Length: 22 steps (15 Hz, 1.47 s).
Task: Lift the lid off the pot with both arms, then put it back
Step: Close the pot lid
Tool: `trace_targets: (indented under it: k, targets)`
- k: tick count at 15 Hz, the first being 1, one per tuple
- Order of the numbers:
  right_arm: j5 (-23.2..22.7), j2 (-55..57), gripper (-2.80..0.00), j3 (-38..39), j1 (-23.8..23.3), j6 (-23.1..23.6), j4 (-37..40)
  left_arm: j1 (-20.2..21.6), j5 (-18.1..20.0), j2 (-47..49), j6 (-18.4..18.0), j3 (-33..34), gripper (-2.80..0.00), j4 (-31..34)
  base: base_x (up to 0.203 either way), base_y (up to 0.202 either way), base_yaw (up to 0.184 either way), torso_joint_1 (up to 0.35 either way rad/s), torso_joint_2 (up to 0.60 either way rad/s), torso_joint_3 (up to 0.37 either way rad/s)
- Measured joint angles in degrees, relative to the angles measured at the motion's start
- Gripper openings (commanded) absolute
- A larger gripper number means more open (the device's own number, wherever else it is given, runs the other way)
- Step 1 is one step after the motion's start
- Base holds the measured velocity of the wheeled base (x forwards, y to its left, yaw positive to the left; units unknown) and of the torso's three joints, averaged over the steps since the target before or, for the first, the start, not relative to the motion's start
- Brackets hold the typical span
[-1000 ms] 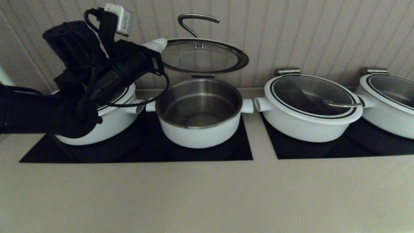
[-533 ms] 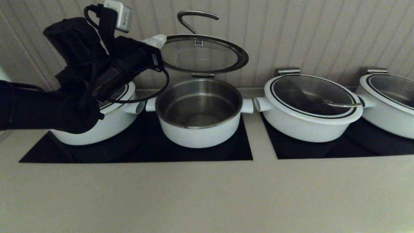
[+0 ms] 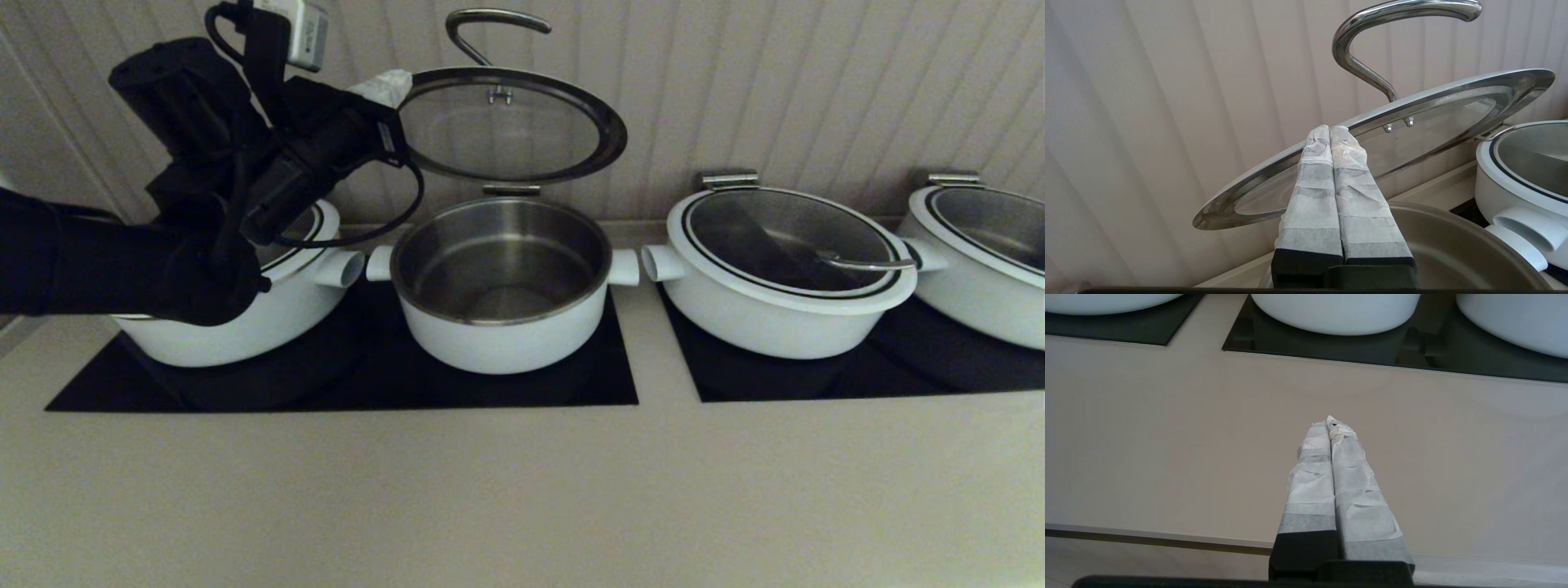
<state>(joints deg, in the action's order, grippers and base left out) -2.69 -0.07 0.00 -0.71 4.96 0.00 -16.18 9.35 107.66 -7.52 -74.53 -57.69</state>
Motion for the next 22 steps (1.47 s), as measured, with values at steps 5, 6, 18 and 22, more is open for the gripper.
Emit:
trace_targets:
  k: [5, 6, 18, 22]
  targets:
    - [0.0, 0.0, -2.8, 0.0, 0.0, 0.0, 0.0, 0.16, -1.17, -0.18, 0.02, -1.09, -2.8, -0.28, 0.0, 0.0, 0.0, 0.0, 0.0, 0.0]
    - [0.0, 0.0, -2.8, 0.0, 0.0, -0.01, 0.0, 0.22, -1.25, -0.22, -0.01, -1.54, -2.8, -0.34, 0.0, 0.0, 0.0, 0.0, 0.0, 0.0]
    - [0.02, 0.0, -2.8, 0.0, 0.0, 0.0, 0.01, 0.44, -1.03, -2.31, -0.14, -3.02, -2.8, 1.28, 0.0, 0.0, 0.0, 0.0, 0.0, 0.0]
    - [0.02, 0.0, -2.8, 0.0, 0.0, 0.0, 0.02, 0.8, 2.15, -2.83, -1.32, -3.52, -2.8, 6.64, 0.0, 0.0, 0.0, 0.0, 0.0, 0.0]
